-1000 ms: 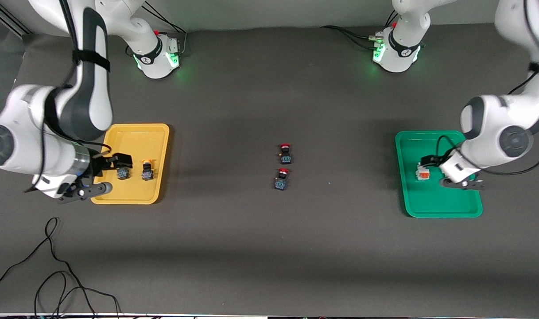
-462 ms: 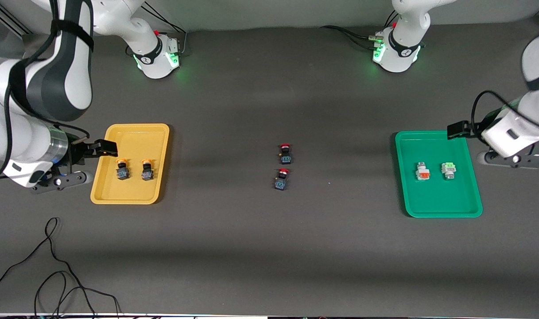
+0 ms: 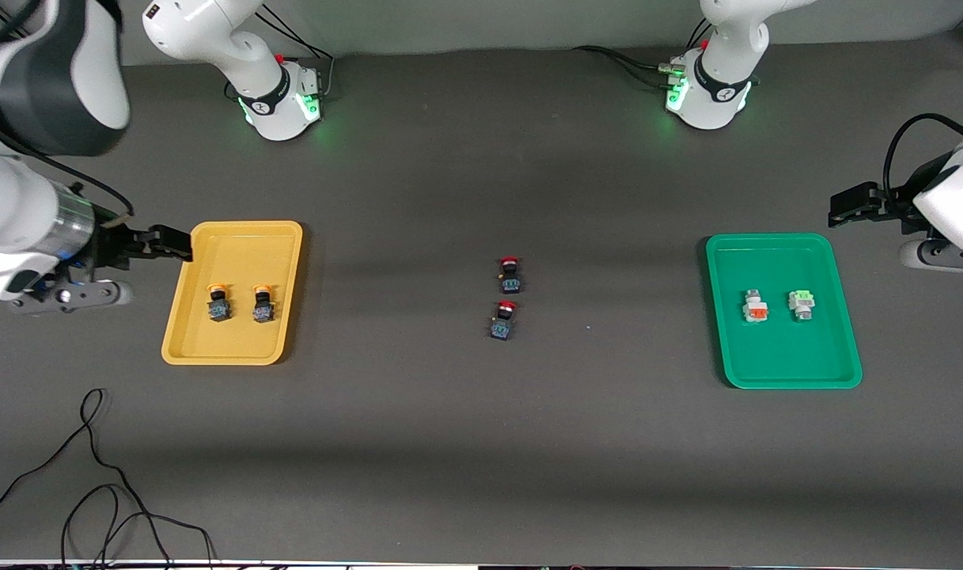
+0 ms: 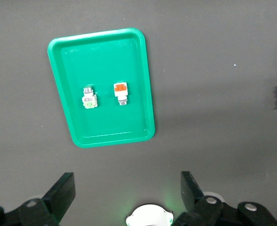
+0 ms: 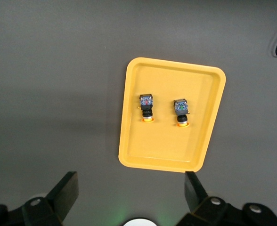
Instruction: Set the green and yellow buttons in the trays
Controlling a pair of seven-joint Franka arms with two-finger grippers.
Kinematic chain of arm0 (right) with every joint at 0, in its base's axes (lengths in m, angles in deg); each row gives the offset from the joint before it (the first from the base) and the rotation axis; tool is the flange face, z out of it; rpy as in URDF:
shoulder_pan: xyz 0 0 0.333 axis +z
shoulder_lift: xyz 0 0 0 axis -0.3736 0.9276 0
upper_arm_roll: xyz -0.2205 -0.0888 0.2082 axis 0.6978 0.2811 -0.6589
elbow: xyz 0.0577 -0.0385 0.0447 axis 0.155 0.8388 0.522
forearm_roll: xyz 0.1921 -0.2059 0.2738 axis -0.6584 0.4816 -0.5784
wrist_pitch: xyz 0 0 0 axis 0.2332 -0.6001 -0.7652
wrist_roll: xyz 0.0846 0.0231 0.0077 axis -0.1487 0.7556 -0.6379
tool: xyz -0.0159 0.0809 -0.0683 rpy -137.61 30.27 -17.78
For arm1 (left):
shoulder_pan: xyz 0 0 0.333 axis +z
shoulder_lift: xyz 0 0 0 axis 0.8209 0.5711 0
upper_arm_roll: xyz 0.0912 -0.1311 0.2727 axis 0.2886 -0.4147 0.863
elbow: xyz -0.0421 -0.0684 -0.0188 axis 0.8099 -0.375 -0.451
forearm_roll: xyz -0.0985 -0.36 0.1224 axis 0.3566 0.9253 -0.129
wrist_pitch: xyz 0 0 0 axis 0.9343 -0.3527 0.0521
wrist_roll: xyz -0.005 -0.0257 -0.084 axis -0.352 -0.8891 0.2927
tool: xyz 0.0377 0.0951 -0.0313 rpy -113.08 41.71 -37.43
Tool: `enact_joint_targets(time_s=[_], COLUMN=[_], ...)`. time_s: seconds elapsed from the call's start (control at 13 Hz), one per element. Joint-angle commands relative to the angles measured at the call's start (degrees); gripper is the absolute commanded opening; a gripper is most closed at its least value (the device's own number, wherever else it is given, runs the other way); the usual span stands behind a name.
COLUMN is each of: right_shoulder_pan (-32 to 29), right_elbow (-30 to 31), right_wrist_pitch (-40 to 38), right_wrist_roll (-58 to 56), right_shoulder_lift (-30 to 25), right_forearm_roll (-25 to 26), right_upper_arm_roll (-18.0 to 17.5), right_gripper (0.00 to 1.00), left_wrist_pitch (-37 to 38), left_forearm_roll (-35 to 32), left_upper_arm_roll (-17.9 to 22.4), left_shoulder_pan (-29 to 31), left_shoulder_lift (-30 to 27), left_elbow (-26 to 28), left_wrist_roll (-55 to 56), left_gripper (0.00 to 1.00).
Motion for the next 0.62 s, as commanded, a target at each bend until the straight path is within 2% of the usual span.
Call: enact_joint_targets(time_s=[0.0,0.15,0.31,0.38,0.46,0.54], right_shoulder_pan=[-15.5,-25.1,-36.4,-39.4,-40.8,-41.7], right_elbow=[5.2,5.7,5.7,5.7,5.5,5.4], right_wrist_pitch=[1.6,1.6,1.6,1.6,1.6,1.6], right_wrist_roll=[2.4,2.4,2.3,2.4,2.3,2.4], right_shoulder_lift=[-6.5,-7.7,-8.6,-8.8,-9.0,-9.1], right_forearm_roll=[2.4,2.5,3.2,3.8,3.8,3.8], right_upper_arm_roll=[-16.1,-24.3,-34.4,-37.1,-37.8,-38.0], right_gripper=[1.0,1.0,1.0,1.0,1.0,1.0], left_wrist_pitch=[1.9,1.9,2.0,2.0,2.0,1.9], left_forearm_roll=[-1.0,-0.9,-1.1,-1.1,-1.6,-1.4], left_upper_arm_roll=[-0.1,-0.2,-0.1,0.7,5.8,13.5], left_shoulder_pan=[-0.3,-0.3,-0.4,-2.1,-7.0,-14.2], left_shoulder_lift=[1.4,1.4,1.3,0.9,0.7,0.6], left_elbow=[-2.2,-2.2,-2.1,-1.9,-2.0,-2.0], left_wrist_roll=[-0.6,-0.6,-0.7,-0.7,-0.8,-1.9], left_gripper=[1.0,1.0,1.0,1.0,1.0,1.0])
